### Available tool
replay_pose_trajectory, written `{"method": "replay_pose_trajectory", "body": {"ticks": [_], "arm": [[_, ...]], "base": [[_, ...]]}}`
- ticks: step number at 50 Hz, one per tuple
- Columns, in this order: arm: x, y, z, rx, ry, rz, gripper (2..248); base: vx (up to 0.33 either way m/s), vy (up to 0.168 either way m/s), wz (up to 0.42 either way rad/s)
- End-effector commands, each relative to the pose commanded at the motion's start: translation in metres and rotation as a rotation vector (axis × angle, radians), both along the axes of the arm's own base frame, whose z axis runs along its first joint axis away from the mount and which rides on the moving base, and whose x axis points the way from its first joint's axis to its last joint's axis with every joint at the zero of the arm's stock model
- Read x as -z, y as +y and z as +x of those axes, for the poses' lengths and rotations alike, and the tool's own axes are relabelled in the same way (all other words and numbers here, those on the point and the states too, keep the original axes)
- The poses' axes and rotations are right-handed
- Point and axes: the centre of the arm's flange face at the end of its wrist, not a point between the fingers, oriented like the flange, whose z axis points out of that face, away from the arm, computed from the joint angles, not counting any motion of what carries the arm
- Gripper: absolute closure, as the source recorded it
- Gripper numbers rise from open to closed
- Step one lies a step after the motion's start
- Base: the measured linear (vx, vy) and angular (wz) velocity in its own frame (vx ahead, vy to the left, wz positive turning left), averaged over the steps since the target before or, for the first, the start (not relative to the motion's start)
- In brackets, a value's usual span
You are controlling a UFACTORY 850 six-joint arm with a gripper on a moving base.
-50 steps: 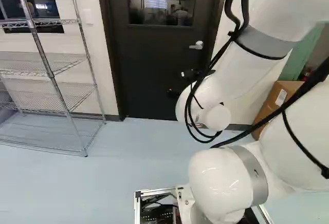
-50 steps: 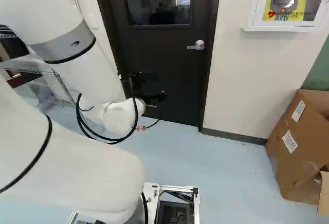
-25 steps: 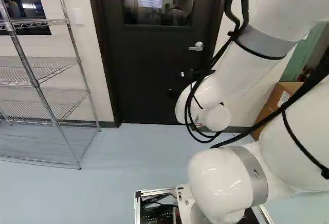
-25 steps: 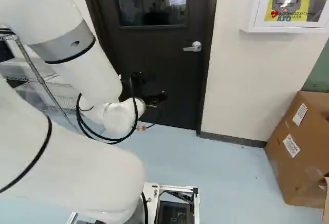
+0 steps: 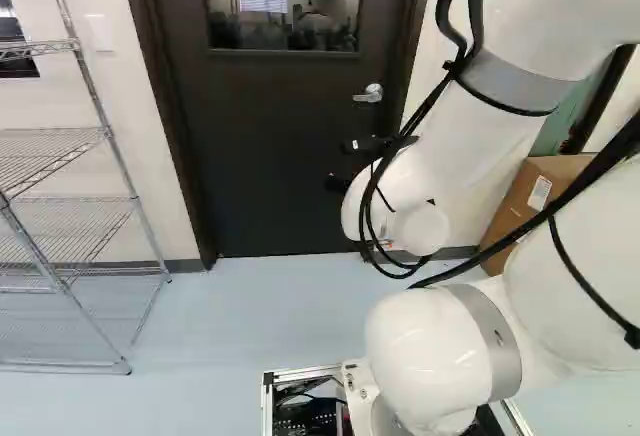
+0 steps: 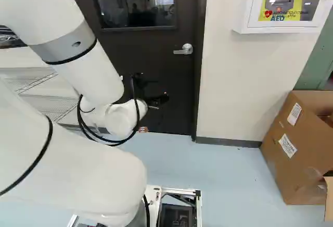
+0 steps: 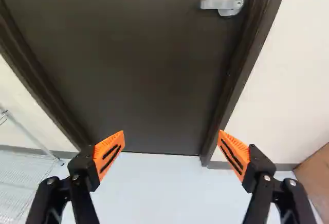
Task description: Open the door and move inside
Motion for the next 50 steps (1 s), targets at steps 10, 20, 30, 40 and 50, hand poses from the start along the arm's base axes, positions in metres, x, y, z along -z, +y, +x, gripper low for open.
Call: {"method": "replay_pose_trajectory", "body": {"ticks": [10, 20, 30, 40, 50], "arm": [[0.0, 0.0, 0.0, 0.0, 0.0, 0.0, 3], [0.0, 0.0, 0.0, 0.0, 0.0, 0.0, 3], [0.0, 0.0, 0.0, 0.0, 0.0, 0.0, 3], [0.0, 0.0, 0.0, 0.0, 0.0, 0.0, 3], [0.0, 0.0, 0.0, 0.0, 0.0, 0.0, 3]], "base": [[0.179, -0.003, -0.239], [0.174, 0.001, -0.239], [0.178, 0.05, -0.066], [0.143, 0.061, -0.026], [0.11, 0.061, -0.022]]}}
